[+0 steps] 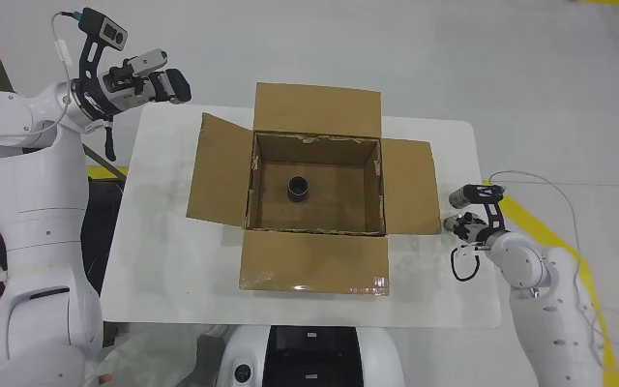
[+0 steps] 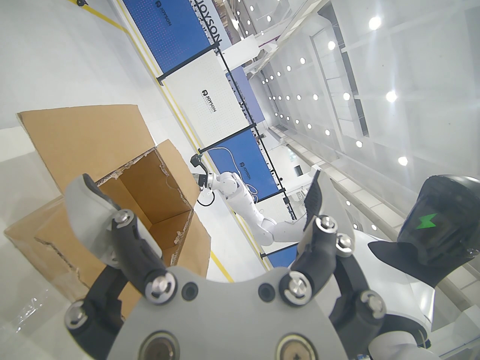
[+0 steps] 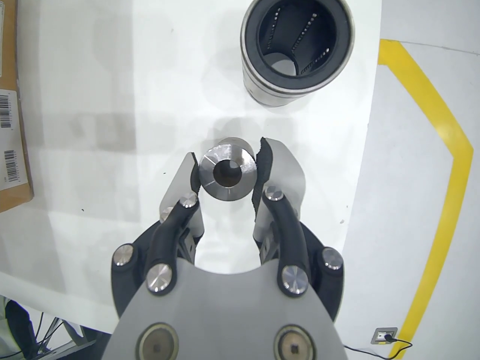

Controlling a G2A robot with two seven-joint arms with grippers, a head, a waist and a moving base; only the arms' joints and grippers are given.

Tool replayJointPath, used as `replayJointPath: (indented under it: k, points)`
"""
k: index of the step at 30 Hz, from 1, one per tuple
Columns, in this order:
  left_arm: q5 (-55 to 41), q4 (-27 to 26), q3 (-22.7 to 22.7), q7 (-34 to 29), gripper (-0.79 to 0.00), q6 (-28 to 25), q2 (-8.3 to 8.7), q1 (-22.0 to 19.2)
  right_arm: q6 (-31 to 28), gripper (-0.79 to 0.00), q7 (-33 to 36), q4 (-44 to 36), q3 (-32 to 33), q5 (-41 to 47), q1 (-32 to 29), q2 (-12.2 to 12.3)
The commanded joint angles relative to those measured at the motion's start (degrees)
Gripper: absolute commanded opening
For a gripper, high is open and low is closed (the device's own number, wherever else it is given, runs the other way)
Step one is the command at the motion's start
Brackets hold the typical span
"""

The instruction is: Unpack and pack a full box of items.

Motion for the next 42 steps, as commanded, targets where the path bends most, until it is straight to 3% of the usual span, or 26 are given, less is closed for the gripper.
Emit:
replayJointPath:
  k: [1,2,4,28,42]
  points:
    - [0.0,0.0,0.0,0.0,0.000,0.0,0.00,0.0,-0.1,-0.646,0.0,-0.3,-0.1,-0.2,-0.1,0.1]
    - [0.0,0.0,0.0,0.0,0.000,0.0,0.00,0.0,-0.1,-0.723,0.0,-0.6,-0.1,-0.2,-0.1,0.1]
    - [0.0,0.0,0.0,0.0,0.000,0.0,0.00,0.0,-0.2,-0.785,0.0,-1.4,0.0,-0.4,-0.4,0.2]
    - [0.0,0.0,0.0,0.0,0.000,0.0,0.00,0.0,0.5,-0.785,-10.6,-21.4,6.5,-1.1,-12.0,0.9]
    - [0.0,0.0,0.0,0.0,0.000,0.0,0.00,0.0,-2.0,-0.785,-8.3,-30.3,2.0,-9.5,-7.7,1.2]
